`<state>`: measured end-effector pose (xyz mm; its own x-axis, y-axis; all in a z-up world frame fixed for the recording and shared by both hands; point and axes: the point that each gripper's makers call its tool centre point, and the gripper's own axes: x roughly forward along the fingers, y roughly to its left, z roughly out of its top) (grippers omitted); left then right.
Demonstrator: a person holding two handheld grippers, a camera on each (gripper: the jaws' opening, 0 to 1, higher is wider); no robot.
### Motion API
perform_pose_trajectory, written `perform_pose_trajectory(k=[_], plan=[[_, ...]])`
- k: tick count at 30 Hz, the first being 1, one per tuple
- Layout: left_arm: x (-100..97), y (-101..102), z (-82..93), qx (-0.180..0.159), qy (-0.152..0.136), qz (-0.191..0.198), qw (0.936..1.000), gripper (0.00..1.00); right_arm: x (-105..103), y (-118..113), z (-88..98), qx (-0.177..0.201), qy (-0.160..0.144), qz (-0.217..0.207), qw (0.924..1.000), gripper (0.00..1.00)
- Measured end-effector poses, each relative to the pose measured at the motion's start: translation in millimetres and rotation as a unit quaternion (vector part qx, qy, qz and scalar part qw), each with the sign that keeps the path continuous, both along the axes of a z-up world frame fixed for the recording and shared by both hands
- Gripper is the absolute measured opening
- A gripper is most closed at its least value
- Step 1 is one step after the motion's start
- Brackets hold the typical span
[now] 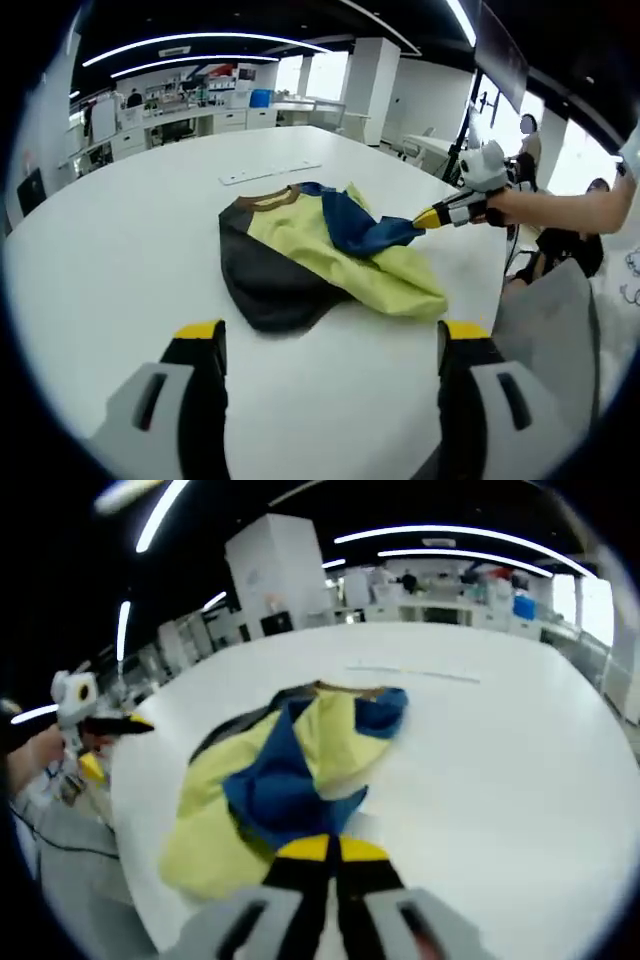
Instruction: Fold the garment on the visible template until the final outline fits inside the template.
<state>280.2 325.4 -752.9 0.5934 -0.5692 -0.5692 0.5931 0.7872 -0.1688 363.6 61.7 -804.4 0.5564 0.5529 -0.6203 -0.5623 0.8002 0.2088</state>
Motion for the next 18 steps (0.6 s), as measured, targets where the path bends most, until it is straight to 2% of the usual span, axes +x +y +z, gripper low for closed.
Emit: perform_pose_trajectory(k=[8, 18], plan=[[-0.2, -8, -0.4, 0.002, 0.002, -0.008, 1.0, 0.84, -6, -55, 4.0, -0.003, -0.003, -0.054, 0.9985, 0.0], [-0.2, -13, -2.9, 0.004, 0.009, -0.011, 0.9999, 0.84, -9, -127, -6.2, -0.04, 0.004, -0.104, 0.9938, 0.0]])
